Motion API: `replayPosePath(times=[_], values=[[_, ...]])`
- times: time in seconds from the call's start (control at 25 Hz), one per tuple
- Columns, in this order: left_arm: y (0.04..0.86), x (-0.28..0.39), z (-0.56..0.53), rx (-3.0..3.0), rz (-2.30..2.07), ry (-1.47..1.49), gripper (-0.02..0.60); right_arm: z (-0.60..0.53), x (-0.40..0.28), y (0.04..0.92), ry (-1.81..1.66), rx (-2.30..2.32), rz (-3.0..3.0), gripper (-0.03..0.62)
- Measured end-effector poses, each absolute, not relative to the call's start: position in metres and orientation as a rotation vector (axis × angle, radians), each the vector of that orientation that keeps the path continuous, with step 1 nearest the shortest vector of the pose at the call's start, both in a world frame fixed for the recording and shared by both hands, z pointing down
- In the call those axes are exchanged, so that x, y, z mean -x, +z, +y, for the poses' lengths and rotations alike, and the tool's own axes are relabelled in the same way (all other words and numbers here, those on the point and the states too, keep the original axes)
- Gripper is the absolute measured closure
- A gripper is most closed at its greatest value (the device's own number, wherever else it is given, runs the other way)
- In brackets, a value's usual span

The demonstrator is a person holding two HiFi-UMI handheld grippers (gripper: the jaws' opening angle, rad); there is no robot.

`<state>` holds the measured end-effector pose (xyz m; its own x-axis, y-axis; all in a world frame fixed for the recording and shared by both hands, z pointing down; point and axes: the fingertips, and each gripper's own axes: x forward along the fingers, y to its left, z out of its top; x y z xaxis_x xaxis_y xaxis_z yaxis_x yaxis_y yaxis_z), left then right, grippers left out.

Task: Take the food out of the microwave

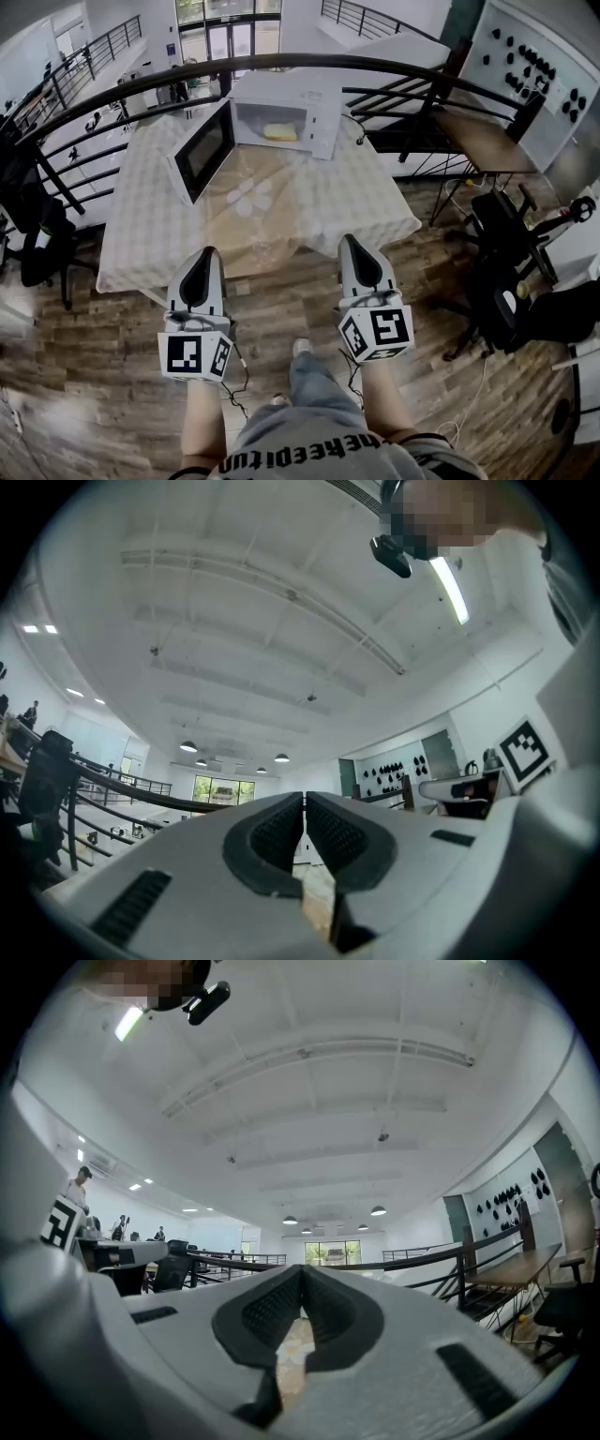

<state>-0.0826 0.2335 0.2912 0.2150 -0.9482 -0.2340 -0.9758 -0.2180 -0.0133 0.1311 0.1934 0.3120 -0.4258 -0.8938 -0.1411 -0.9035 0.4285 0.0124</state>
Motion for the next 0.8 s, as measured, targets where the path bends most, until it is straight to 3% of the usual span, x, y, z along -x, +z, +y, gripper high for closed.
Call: replayPosePath(times=[0.8], values=[[0.263, 0.059, 0.052, 2.205, 1.93, 0.3, 0.571, -0.001, -0.142, 0.288, 0.17, 1.455, 2.629, 0.589]])
